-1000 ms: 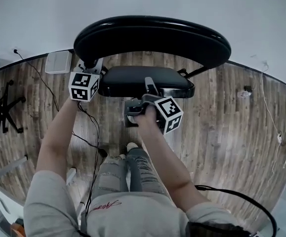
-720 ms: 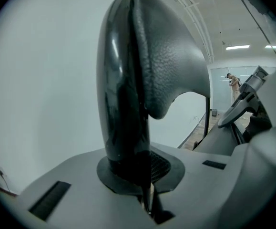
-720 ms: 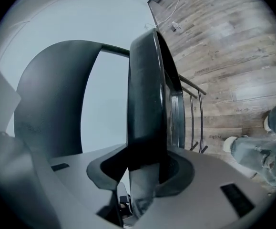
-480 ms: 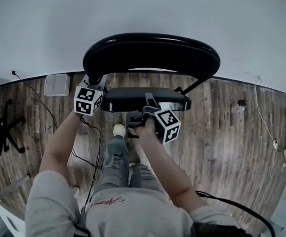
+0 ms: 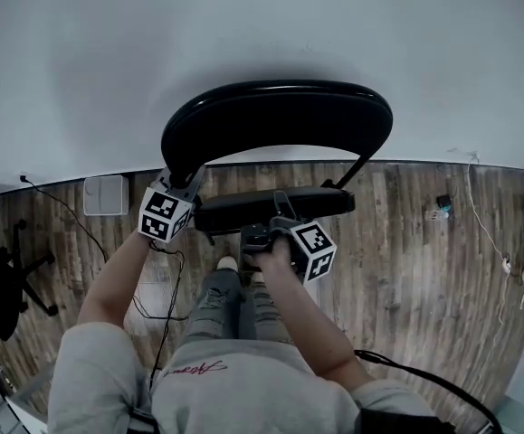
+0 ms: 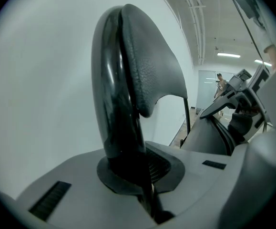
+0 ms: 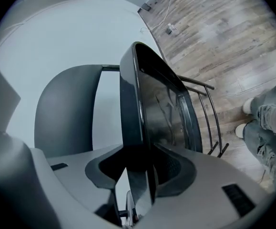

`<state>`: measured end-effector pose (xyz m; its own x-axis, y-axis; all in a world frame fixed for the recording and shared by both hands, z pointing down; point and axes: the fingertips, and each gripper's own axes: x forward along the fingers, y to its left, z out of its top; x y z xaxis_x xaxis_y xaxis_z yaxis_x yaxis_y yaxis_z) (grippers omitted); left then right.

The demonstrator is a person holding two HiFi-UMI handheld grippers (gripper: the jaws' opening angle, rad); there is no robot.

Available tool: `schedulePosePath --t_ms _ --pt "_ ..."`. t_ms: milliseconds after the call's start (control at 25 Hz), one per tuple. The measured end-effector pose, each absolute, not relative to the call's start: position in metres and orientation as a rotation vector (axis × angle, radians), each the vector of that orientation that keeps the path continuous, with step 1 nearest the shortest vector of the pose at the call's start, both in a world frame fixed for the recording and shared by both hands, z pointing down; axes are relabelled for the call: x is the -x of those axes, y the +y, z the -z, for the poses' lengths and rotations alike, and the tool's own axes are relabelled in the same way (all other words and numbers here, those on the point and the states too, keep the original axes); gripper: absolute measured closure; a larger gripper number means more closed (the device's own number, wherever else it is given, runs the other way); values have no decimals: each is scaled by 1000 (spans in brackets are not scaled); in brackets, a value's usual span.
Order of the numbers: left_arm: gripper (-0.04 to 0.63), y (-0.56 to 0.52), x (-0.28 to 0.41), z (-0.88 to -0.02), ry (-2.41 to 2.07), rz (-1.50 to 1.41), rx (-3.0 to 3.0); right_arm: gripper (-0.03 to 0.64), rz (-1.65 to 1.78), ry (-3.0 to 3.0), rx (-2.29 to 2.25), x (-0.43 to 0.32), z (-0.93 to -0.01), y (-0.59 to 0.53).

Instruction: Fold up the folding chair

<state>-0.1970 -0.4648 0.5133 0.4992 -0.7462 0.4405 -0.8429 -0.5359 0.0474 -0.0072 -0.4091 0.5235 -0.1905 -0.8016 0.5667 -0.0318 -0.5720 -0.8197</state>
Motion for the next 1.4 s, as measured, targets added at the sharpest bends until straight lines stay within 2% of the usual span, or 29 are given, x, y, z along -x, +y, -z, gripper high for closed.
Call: schedulePosePath --t_ms 200,680,1040,1400 --pt "577 -510 193 -522 -1318 -523 -2483 440 1837 951 1526 5 -529 -459" --pt "577 -560 213 -522 -1413 -404 -2315 436 1953 929 1482 24 -533 -489" --pt "577 -557 215 -505 -1410 -373 -2367 437 2008 805 1491 32 -528 -488" --pt "575 -581 224 -498 -1495 -480 -2488 439 2047 721 1489 36 -537 -522"
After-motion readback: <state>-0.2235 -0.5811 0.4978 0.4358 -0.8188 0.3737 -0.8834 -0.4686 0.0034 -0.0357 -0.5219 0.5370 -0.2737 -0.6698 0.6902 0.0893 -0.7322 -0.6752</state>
